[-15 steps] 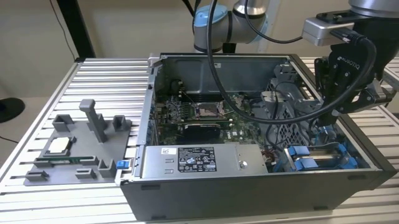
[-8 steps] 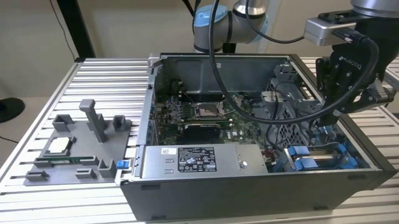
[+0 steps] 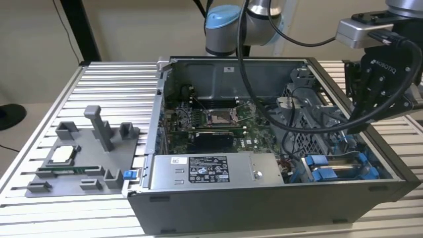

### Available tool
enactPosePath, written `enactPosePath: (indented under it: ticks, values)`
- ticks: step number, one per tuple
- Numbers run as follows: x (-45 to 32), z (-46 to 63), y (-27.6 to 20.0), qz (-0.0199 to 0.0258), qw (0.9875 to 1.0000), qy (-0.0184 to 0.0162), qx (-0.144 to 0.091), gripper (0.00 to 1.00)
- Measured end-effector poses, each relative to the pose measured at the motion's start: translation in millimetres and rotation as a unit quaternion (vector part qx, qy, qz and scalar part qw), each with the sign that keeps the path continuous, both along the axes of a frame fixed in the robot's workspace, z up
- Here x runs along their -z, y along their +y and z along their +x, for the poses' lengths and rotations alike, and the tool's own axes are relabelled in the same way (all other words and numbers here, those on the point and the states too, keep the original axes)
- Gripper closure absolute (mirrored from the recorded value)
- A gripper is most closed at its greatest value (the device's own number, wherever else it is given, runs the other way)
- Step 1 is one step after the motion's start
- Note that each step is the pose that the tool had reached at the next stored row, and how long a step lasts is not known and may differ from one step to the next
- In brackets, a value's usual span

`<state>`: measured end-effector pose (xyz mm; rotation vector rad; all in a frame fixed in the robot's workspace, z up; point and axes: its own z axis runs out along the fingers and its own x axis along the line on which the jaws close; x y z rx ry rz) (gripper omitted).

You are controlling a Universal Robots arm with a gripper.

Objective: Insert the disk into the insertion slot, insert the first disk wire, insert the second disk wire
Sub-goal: 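Insert the first disk wire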

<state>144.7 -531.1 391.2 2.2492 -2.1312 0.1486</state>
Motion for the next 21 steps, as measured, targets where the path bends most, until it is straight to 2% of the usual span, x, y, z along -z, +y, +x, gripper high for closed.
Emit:
enactPosePath:
  ticks: [11, 21]
  values:
    - [0.4, 4.7, 0.0, 0.0000, 1.0000, 0.0000, 0.000, 1.00]
    - [0.7, 9.2, -0.9, 0.0023, 1.0000, 0.0000, 0.000, 1.00]
